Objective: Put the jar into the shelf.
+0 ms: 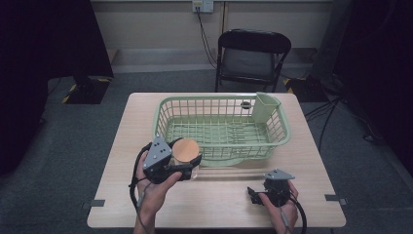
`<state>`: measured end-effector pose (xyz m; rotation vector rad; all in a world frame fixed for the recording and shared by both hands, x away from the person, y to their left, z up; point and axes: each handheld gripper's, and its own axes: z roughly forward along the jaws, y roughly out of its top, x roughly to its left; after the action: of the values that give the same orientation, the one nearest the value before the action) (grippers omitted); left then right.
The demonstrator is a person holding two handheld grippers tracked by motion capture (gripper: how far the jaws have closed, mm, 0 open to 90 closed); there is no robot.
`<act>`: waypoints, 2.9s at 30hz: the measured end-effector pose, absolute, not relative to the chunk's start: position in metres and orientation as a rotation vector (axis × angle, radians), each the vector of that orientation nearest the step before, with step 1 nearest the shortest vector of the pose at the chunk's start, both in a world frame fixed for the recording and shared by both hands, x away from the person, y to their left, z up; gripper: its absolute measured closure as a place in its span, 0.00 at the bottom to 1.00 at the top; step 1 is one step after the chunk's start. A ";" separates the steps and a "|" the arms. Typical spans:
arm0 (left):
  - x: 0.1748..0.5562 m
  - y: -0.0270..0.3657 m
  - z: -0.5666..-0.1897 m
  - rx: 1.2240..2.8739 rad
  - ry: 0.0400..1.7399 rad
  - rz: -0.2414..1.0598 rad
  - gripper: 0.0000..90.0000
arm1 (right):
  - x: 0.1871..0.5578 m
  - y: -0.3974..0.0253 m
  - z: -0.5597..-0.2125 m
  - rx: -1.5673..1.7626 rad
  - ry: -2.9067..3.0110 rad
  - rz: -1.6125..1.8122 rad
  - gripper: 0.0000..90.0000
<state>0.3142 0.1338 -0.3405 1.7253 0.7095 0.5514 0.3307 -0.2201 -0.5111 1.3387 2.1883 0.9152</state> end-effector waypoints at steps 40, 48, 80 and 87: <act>0.399 0.123 -0.268 1.778 0.627 0.508 0.27 | 0.331 -0.220 -0.511 1.338 2.188 0.915 0.02; 0.432 0.117 -0.283 1.796 0.643 0.532 0.27 | 0.331 -0.220 -0.511 1.336 2.189 0.914 0.02; 0.502 0.093 -0.348 1.932 0.743 0.451 0.27 | 0.331 -0.220 -0.511 1.335 2.189 0.913 0.02; 0.506 0.089 -0.358 1.983 0.742 0.424 0.27 | 0.331 -0.220 -0.511 1.335 2.189 0.913 0.02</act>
<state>0.5061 0.0885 -0.3576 1.9826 0.7424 0.4240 0.3307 -0.2203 -0.5111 1.3350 2.1894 0.9134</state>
